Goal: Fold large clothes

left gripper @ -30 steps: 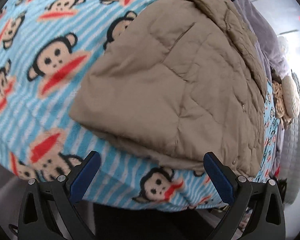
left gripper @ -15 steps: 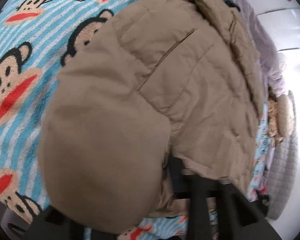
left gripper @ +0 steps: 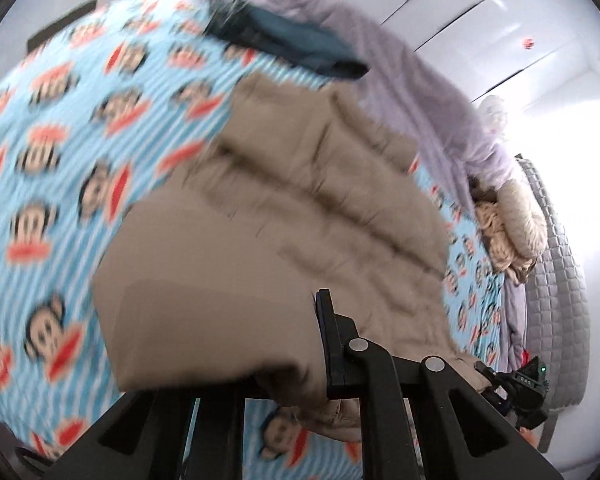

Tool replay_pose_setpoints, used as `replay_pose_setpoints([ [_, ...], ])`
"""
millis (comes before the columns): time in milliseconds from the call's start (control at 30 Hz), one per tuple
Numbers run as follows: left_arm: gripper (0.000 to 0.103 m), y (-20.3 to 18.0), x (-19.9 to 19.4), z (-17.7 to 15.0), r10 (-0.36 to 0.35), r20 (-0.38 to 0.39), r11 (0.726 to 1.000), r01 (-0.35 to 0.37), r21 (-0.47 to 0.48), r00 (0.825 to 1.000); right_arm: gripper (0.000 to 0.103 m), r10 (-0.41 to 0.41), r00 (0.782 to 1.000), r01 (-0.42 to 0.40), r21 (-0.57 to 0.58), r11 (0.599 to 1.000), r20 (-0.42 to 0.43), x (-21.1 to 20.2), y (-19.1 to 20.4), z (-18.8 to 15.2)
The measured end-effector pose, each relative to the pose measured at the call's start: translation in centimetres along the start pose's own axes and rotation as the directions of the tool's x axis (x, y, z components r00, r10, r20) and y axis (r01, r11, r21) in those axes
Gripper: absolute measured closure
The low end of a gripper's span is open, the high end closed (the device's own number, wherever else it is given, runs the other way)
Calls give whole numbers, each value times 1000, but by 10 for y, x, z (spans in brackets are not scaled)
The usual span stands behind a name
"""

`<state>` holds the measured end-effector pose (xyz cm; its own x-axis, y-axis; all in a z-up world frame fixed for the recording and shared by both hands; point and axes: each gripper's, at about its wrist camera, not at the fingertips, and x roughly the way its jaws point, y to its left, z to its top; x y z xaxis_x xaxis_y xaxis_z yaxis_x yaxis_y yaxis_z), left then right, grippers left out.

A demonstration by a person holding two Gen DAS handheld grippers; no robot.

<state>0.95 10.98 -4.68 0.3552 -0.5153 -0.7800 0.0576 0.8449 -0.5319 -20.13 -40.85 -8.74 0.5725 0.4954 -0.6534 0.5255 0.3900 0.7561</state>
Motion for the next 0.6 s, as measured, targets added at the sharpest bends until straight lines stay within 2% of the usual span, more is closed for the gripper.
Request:
replay_pose_setpoints([
  [100,87,-17,-8,29,0,35,999,-1,42,999,92,10,1000,-10,-94,996,7,-5,37,32],
  [233,87,-50,-1,75,46,90,993,-56,108,995,92,14,1000,-17,-223,975,-14,-1,80,84],
  [333,87,-63,17,113,94,126,990,-106,93,988,92,-18,1000,11,-296,955,-23,15,107,125],
  [467,87,-67,40,158,110,133,991,-119,63,985,92,-49,999,43,-335,941,-11,40,136,171],
  [600,87,-68,71,196,145,99,982,-155,110,985,92,-85,996,85,-352,932,14,68,154,200],
])
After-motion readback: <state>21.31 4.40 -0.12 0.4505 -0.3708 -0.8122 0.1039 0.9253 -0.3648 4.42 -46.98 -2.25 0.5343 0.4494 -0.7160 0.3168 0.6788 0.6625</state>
